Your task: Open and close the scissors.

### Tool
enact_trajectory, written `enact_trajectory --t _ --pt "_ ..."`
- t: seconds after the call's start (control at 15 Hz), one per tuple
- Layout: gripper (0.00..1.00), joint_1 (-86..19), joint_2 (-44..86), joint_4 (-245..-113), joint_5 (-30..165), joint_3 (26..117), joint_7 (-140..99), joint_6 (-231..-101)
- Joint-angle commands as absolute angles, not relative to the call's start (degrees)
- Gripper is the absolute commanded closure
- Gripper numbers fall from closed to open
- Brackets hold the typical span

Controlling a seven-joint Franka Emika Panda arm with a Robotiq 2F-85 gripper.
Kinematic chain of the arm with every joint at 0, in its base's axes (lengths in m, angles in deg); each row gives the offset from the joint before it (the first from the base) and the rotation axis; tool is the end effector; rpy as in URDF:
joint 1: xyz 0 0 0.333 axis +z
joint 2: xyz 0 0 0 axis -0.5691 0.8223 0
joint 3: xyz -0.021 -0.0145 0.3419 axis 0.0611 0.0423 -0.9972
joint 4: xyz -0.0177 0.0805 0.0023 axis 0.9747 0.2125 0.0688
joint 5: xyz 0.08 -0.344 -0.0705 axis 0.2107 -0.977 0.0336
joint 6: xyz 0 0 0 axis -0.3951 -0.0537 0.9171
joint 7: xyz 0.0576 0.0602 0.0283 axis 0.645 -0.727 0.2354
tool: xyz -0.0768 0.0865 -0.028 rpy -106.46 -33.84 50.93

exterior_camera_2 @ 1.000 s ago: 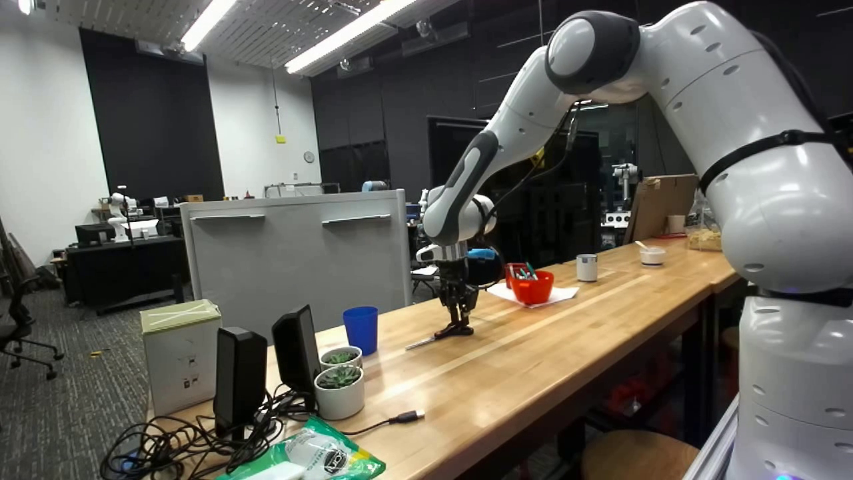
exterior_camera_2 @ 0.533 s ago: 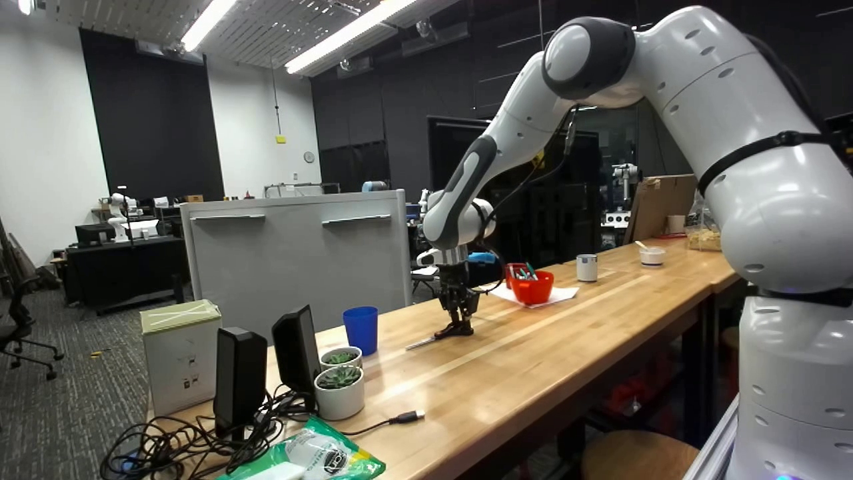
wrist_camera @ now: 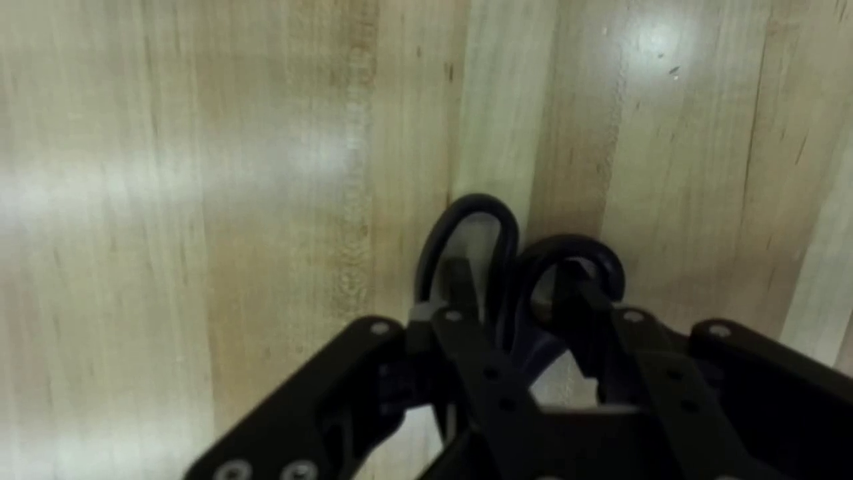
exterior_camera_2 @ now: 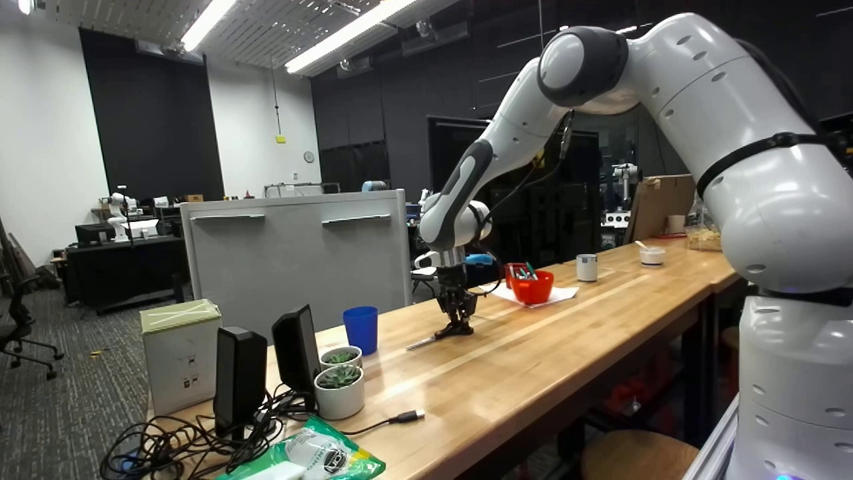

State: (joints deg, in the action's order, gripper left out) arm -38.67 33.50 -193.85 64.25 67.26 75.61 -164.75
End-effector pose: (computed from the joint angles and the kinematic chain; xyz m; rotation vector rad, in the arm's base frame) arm 0.6199 -0.0420 0.2700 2.1730 2.2521 -0.1452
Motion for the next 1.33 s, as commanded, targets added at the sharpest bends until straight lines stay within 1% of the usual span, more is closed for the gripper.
enact_trajectory --t 0.0,0.07,0.2,0.27,0.53,0.6,0.67,0.8,1.0,1.27 --pt "0.87 -39.2 35.3 -191.5 63.4 66.3 75.0 -163.2" --pt "0.88 -39.3 35.5 -191.2 63.5 66.3 75.0 -163.1" --pt "0.98 -39.4 35.6 -190.8 63.6 66.1 75.2 -162.8" --pt "0.94 -39.4 35.7 -190.7 63.6 66.1 75.2 -162.7" --pt "0.94 -39.2 35.7 -190.5 63.3 66.2 74.9 -162.2" --pt "0.76 -39.1 35.7 -190.4 63.1 66.3 74.8 -162.1" --pt "0.51 -39.0 35.8 -190.3 63.0 66.4 74.7 -161.9" --pt "0.49 -39.0 35.8 -190.3 63.0 66.3 74.9 -161.6" --pt "0.32 -39.1 35.7 -190.1 63.1 66.2 75.1 -160.5" --pt "0.06 -39.2 35.9 -190.0 63.2 66.1 75.3 -160.2"
